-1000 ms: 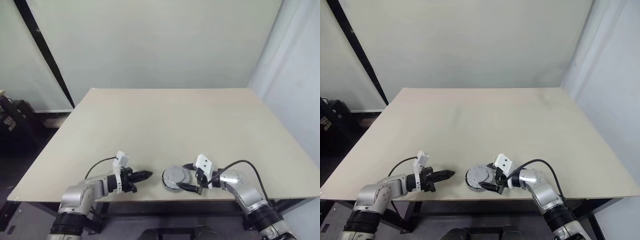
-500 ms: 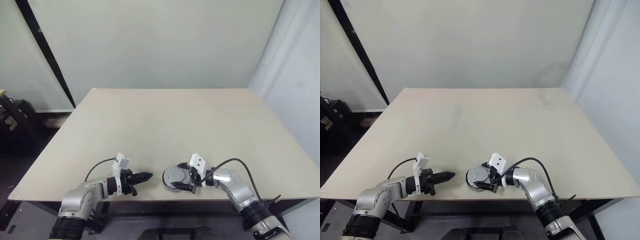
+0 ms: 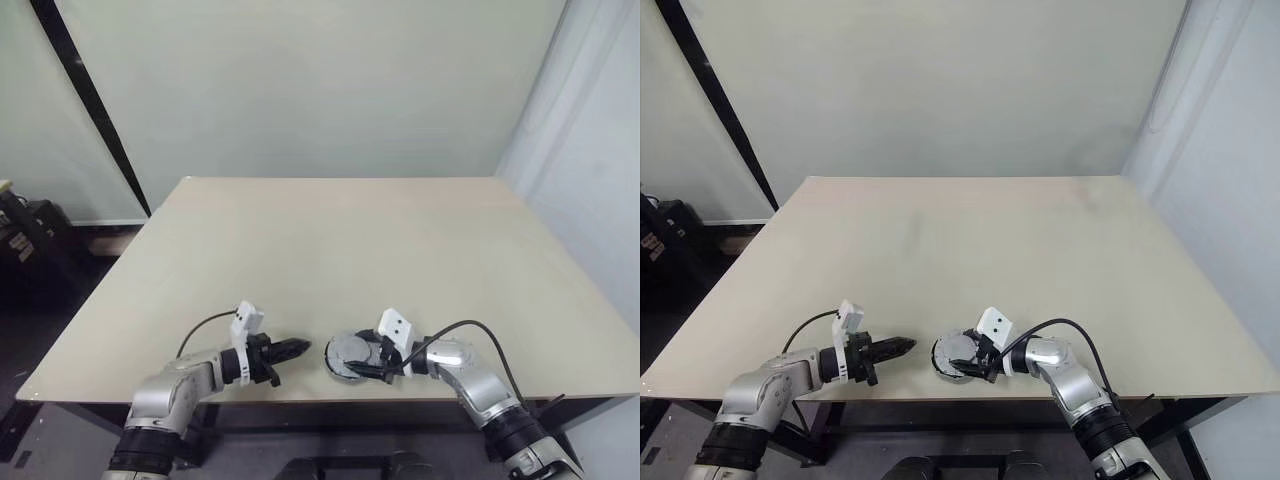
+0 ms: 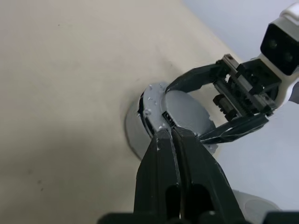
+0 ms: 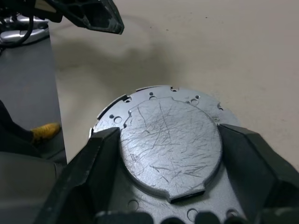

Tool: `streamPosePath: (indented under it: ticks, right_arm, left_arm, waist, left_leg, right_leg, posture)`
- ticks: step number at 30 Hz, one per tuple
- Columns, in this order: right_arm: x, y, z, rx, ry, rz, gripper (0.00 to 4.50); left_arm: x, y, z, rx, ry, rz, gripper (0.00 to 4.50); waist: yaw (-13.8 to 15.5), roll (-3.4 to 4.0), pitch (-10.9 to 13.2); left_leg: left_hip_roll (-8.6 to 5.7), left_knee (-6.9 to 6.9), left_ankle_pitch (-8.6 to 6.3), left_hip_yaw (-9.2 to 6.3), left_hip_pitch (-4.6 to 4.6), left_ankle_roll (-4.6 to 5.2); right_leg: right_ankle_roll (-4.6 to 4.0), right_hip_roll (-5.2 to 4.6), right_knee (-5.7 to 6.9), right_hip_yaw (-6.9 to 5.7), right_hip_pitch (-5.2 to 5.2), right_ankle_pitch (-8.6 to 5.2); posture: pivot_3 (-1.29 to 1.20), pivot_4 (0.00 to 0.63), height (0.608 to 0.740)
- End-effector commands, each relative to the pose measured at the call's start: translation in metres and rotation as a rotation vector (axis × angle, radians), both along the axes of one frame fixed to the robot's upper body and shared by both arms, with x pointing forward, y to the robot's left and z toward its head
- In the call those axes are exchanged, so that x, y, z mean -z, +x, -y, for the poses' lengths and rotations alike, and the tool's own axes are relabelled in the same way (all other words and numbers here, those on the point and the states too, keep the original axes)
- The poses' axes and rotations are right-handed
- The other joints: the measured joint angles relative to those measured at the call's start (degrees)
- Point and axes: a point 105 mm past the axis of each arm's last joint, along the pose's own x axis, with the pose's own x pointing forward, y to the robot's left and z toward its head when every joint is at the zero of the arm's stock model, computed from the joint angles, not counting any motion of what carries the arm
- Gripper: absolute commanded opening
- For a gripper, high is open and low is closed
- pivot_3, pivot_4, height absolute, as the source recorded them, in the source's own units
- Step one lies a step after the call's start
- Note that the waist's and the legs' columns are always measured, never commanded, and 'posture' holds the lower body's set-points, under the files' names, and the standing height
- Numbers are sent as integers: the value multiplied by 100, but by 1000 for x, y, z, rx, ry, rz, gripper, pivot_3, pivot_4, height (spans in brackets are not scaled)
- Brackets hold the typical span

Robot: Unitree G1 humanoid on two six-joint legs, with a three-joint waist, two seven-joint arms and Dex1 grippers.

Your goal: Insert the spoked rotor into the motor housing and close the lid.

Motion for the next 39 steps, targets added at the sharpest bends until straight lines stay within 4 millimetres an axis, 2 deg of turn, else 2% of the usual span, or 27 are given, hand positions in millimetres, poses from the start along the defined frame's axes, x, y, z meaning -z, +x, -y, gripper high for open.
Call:
streamPosePath:
  ticks: [1, 10, 22, 33, 39]
  right_arm:
    - [-2, 1, 1, 5, -7, 13, 3112]
    - [-5, 0, -3, 42, -5, -11, 3112]
    - [-1, -8, -7, 111, -98, -20, 3112]
    - [0, -9, -9, 220, -137, -74, 3112]
    - [-2, -16, -13, 222, -111, -138, 3112]
  left_arm:
    - [-8, 5, 4, 25, -3, 44, 0]
    - [-9, 8, 11, 42, 4, 79, 0]
    - [-7, 14, 14, 30, 9, 92, 0]
    - [-5, 16, 17, 28, 5, 94, 0]
    - [-5, 17, 19, 25, 2, 95, 0]
  waist:
    - [0, 0, 0]
    - [1, 0, 0]
    - [1, 1, -1]
    - [2, 0, -2]
    - [2, 1, -4]
  left_leg:
    - [0, 0, 0, 0, 0, 0]
    - [0, 0, 0, -1, 2, 0]
    - [0, 0, 0, -1, 1, 0]
    - [0, 0, 0, -1, 1, 0]
    - [0, 0, 0, -2, 2, 0]
  right_leg:
    - [0, 0, 0, 0, 0, 0]
    - [0, 0, 0, -1, 3, 0]
    - [0, 0, -1, 0, 2, 0]
    - [0, -1, -1, -1, 2, 0]
    - [0, -2, -2, -2, 1, -1]
  posture:
    - [0, 0, 740]
    - [0, 0, 740]
    - [0, 0, 740]
    - [0, 0, 740]
    - [0, 0, 740]
